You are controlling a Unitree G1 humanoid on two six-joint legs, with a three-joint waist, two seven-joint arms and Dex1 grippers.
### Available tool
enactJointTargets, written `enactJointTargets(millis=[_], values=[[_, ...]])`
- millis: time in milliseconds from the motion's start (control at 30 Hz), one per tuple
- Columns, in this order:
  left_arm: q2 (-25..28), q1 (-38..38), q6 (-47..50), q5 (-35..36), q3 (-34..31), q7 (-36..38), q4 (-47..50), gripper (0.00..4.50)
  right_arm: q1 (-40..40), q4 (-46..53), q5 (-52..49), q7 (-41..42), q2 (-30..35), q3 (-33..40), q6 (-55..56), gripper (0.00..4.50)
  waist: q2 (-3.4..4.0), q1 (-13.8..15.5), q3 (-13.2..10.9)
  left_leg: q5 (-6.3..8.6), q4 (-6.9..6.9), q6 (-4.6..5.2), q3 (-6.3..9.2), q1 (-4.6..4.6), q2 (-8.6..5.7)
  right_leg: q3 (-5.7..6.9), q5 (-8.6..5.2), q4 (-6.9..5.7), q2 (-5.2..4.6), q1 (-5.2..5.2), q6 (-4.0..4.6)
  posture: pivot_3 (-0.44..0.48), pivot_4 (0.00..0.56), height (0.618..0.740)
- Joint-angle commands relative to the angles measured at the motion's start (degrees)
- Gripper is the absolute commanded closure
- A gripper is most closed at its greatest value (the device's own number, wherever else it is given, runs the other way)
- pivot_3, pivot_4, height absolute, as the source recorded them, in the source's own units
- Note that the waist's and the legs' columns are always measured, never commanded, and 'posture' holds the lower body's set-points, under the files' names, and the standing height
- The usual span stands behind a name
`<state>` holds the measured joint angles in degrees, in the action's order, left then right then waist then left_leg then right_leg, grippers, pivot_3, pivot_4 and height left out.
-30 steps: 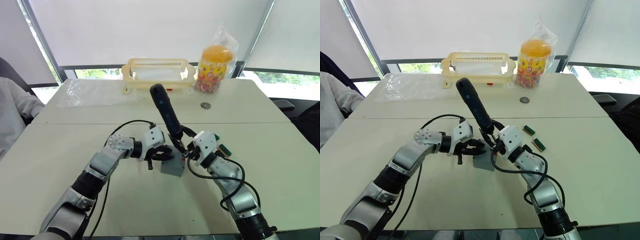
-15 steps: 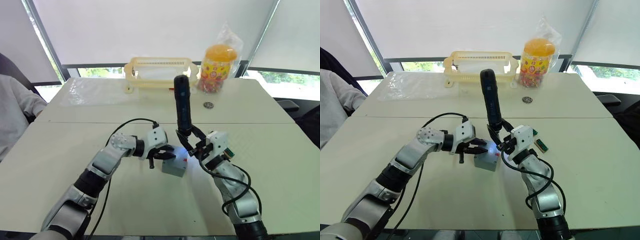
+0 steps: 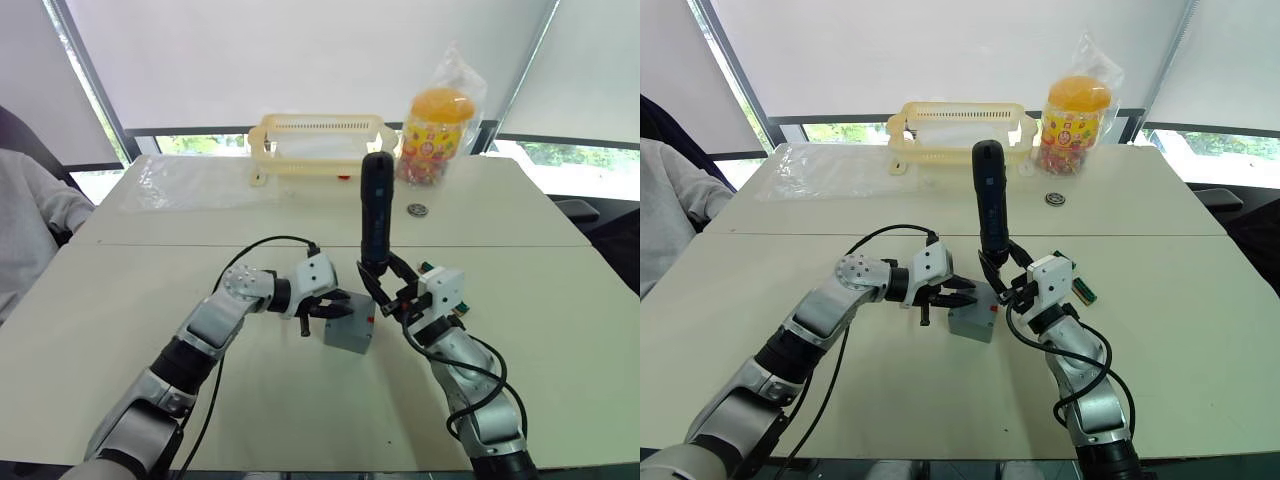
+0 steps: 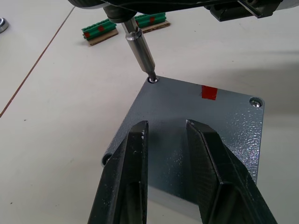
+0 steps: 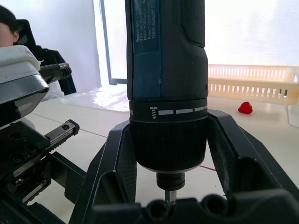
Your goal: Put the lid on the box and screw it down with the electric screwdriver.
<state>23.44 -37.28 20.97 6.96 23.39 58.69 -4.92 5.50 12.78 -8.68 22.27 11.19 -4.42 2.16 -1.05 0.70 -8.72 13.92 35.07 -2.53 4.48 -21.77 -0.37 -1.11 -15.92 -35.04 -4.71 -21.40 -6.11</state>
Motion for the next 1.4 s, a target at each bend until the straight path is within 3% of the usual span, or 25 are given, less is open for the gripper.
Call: enactJointTargets(millis=[33,967,1400], values=[[1.00,2.55,2.01,-3.85,3.78,0.34,-3.17,3.25,-2.66,-2.92,0.96,-0.27,0.25,-0.26,-0.52,2.51,0.00,0.00,0.00,0.00,0.00,0.00,0.00,0.00,0.00,0.00,0.00,0.00,0.00,0.00,0.00,0.000,0.150,0.740],[1.51,3.02,1.93,-4.81,3.95,0.81,-1.84,3.25,-5.09,-10.94,0.19,-2.17,-0.93,0.47,3.17,2.51,-0.09,-0.06,0.26,0.12,-0.10,-0.17,0.12,0.15,0.01,-0.01,-0.14,0.09,-0.38,0.02,0.16,0.000,0.150,0.740],[1.40,3.05,2.01,-4.96,4.07,1.21,-1.79,3.25,-5.42,-10.53,0.62,-2.32,-0.77,-0.06,3.55,2.51,0.00,-0.04,0.73,0.05,-0.56,-0.04,0.13,0.04,0.00,0.01,-0.12,0.77,-0.44,0.04,0.23,0.000,0.150,0.740]])
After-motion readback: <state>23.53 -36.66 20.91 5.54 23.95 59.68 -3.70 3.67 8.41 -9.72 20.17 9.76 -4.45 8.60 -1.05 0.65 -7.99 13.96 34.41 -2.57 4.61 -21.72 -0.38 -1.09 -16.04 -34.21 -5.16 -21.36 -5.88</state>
